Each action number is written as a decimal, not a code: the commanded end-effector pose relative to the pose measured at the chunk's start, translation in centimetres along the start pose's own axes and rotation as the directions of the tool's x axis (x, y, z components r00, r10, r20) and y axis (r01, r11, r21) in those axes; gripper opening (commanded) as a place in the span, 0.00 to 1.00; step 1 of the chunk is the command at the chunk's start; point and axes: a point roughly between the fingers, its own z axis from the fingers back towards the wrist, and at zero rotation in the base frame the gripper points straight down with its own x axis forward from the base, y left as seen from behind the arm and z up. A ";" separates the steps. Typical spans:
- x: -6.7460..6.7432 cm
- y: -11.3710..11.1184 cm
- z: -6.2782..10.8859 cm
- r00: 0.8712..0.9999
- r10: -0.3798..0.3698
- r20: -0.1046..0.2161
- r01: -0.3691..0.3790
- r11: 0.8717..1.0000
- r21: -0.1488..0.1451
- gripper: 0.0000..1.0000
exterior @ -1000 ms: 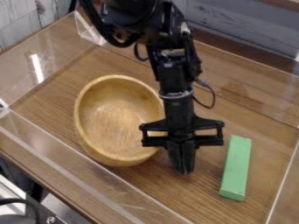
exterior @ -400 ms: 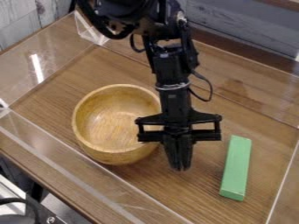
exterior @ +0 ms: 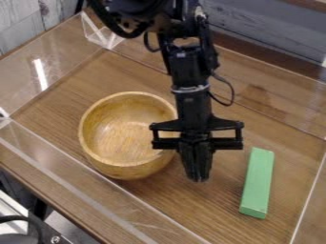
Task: Remove the green block from inside the brown bowl and put it on the table
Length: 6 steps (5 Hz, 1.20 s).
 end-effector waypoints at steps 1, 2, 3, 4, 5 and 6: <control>0.5 -0.7 1.6 0.998 -0.033 0.058 0.035 0.999 -0.020 0.00; 0.6 -0.7 1.5 0.997 -0.046 0.056 0.047 0.999 -0.018 0.00; 0.6 -0.8 1.4 0.997 -0.058 0.054 0.059 0.998 -0.017 0.00; 0.7 -0.9 1.2 0.996 -0.072 0.052 0.073 0.997 -0.014 0.00; 0.8 -1.0 1.0 0.995 -0.084 0.050 0.085 0.996 -0.012 0.00; 0.8 -1.0 0.7 0.994 -0.095 0.046 0.096 0.995 -0.010 0.00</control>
